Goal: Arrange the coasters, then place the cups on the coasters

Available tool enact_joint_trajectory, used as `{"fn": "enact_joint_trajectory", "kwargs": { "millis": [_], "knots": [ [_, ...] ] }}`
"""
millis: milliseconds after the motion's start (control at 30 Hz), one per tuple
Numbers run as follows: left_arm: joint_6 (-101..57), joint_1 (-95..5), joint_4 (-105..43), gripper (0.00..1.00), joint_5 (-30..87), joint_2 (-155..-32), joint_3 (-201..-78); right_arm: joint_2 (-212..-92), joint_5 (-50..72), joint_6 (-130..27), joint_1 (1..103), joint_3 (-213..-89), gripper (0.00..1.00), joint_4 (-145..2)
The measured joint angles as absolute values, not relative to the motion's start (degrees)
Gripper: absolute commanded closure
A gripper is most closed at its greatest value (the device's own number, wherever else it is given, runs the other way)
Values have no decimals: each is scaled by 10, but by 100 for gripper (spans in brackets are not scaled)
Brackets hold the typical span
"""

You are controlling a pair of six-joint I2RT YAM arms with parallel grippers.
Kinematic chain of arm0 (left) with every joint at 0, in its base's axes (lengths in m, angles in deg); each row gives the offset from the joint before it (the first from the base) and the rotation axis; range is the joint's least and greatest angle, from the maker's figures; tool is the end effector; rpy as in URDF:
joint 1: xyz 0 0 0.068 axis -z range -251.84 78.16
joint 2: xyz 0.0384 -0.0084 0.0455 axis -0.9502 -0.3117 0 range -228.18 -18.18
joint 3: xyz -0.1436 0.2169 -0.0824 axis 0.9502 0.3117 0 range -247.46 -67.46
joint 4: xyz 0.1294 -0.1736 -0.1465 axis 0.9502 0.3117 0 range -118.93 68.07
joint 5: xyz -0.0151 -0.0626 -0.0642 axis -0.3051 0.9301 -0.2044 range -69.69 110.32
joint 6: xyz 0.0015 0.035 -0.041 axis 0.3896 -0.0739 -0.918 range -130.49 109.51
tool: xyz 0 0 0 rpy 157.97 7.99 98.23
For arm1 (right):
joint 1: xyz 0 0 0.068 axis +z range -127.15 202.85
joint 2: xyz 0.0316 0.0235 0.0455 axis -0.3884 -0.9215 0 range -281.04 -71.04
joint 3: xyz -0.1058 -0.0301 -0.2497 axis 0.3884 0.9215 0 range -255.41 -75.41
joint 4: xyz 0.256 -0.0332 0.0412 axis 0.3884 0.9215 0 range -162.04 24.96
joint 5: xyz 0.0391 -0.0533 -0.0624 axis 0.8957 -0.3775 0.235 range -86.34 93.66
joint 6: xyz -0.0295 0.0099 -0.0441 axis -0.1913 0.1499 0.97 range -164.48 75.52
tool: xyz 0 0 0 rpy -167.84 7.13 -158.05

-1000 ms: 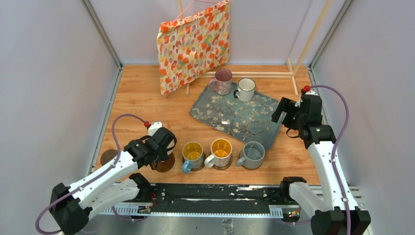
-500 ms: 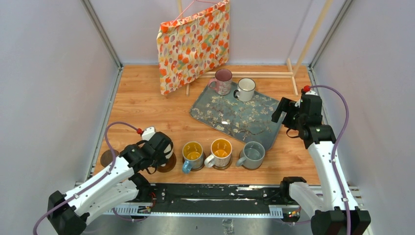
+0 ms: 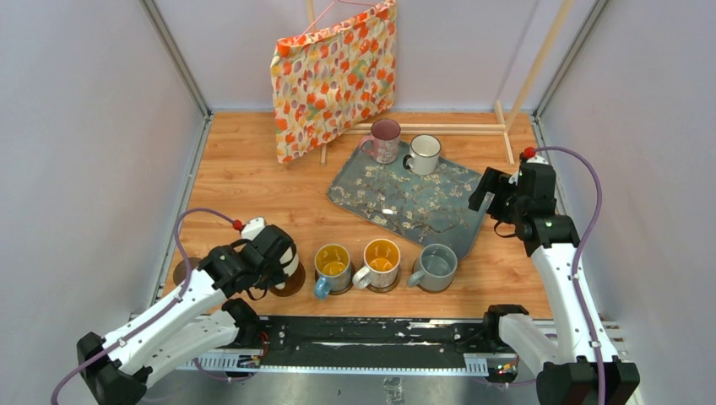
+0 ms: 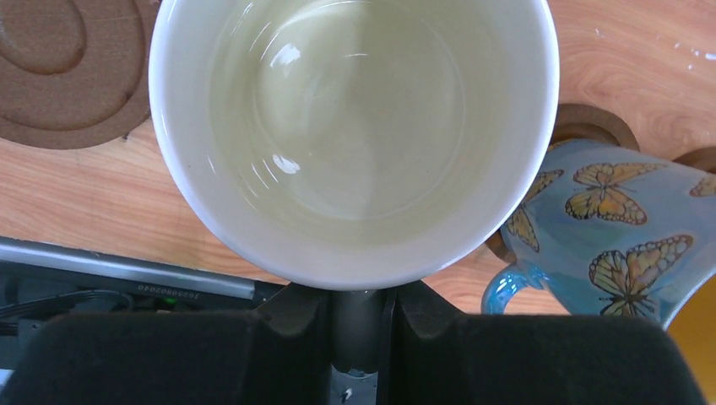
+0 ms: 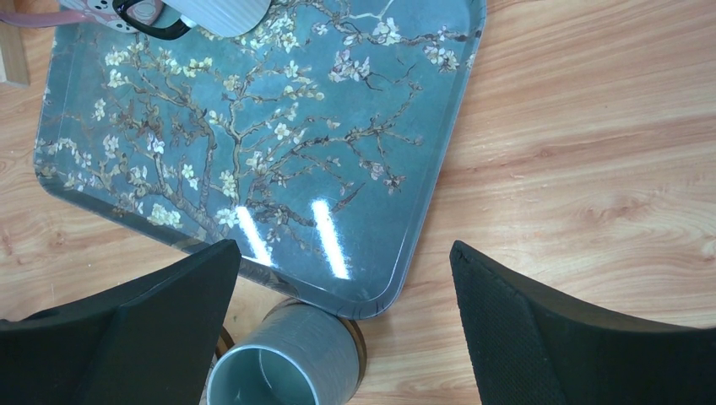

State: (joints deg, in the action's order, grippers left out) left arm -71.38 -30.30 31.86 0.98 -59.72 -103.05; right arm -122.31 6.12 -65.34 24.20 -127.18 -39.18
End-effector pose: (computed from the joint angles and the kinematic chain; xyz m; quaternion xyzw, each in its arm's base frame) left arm 0.0937 -0.0673 0.2240 -0.1956 0.9461 -0.0519 0.2527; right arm 0.1917 0.0060 0.3230 0.1383 0.8650 0.1112 0.4693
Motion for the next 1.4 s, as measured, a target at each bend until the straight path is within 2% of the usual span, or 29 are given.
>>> {"fn": "enact_joint_trajectory", "kwargs": {
  "millis": [333, 1000, 1400],
  "knots": [
    [-762, -215, 327, 100, 13, -627, -1030, -1220, 61, -653, 242, -1267, 0, -395],
    [-814, -210, 287, 100, -73, -646, -980, -1218, 61, -650, 242, -1263, 0, -395],
    [-817, -210, 281, 99, -85, -663, -980, -1218, 61, -650, 242, -1263, 0, -395]
  ]
}}
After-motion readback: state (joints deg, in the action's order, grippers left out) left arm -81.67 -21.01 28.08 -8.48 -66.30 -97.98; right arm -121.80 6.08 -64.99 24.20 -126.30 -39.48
